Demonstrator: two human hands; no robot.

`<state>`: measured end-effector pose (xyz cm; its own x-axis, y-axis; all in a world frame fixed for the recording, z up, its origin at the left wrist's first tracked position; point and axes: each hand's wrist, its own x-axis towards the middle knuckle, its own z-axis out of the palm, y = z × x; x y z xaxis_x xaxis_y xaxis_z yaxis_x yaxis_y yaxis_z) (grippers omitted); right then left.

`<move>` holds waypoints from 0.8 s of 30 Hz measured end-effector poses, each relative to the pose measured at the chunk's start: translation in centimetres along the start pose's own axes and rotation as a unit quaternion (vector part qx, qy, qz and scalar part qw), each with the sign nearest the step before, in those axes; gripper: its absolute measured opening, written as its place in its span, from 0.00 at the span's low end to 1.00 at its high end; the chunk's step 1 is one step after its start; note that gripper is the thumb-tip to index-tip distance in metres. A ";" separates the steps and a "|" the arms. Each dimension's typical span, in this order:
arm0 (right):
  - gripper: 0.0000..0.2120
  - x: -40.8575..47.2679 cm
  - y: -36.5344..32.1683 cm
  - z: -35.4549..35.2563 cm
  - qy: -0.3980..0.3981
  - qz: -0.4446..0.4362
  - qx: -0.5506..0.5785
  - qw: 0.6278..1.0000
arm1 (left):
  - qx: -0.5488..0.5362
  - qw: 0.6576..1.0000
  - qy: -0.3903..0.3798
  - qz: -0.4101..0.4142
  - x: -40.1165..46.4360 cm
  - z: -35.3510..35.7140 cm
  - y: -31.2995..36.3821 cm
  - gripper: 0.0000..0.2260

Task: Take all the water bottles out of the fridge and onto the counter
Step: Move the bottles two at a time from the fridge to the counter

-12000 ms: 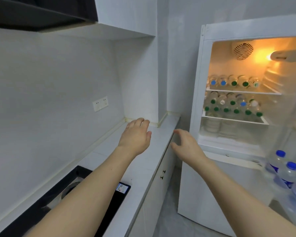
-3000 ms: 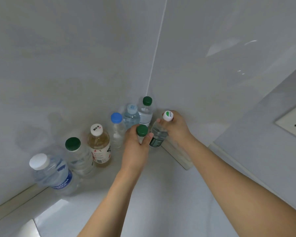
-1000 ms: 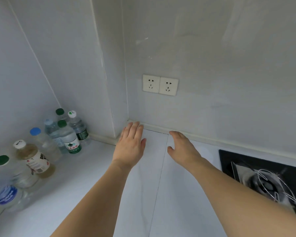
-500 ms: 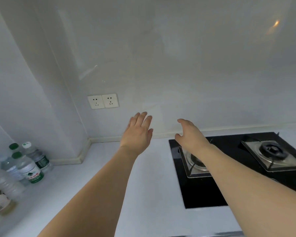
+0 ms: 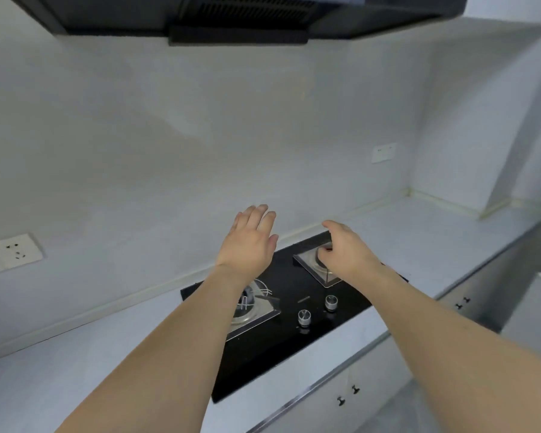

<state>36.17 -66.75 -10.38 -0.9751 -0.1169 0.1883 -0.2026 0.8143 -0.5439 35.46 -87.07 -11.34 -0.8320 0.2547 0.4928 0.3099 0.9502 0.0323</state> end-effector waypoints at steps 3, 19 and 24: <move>0.28 -0.6 3.7 -2.5 0.017 0.038 -0.003 0.999 | -0.020 0.999 0.000 0.036 2.5 1.2 3.8 0.21; 0.29 4.0 19.5 -8.1 0.055 0.156 -0.016 0.986 | -0.053 0.978 -0.030 0.199 15.7 11.8 15.6 0.20; 0.29 7.8 24.5 -10.9 0.062 0.187 -0.033 0.980 | -0.071 0.972 -0.033 0.223 22.7 15.7 18.4 0.20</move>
<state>24.55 -41.50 -13.29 -0.9608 0.2639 0.0853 0.1781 0.8227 -0.5399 15.07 -60.98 -13.18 -0.6267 0.6508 0.4285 0.7025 0.7098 -0.0506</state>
